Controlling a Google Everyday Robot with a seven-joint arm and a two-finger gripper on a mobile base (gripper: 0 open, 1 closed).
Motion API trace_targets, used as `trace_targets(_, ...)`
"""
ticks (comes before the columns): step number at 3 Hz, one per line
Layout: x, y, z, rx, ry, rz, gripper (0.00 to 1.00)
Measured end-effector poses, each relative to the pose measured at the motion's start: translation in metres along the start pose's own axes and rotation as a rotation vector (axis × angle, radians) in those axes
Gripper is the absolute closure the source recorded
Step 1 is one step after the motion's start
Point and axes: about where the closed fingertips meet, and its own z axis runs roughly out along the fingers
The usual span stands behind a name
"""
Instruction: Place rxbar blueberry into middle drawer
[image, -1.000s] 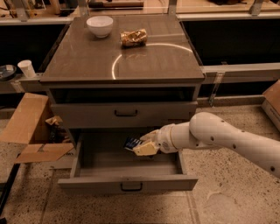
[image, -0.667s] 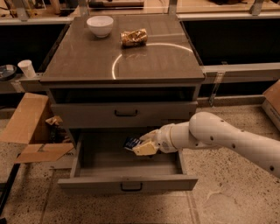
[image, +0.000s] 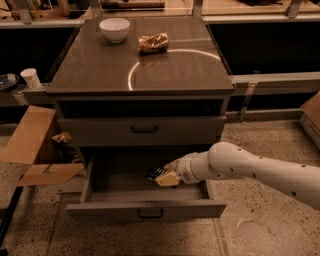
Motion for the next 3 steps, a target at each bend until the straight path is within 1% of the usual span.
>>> trace_targets(1,0.034,-0.022,0.026,0.033,0.033,0.0,1.0)
trace_targets(2,0.054,-0.044,0.048,0.043,0.052,-0.001,1.0)
trace_targets(3,0.063,-0.067,0.07,0.029,0.051,-0.005,1.0)
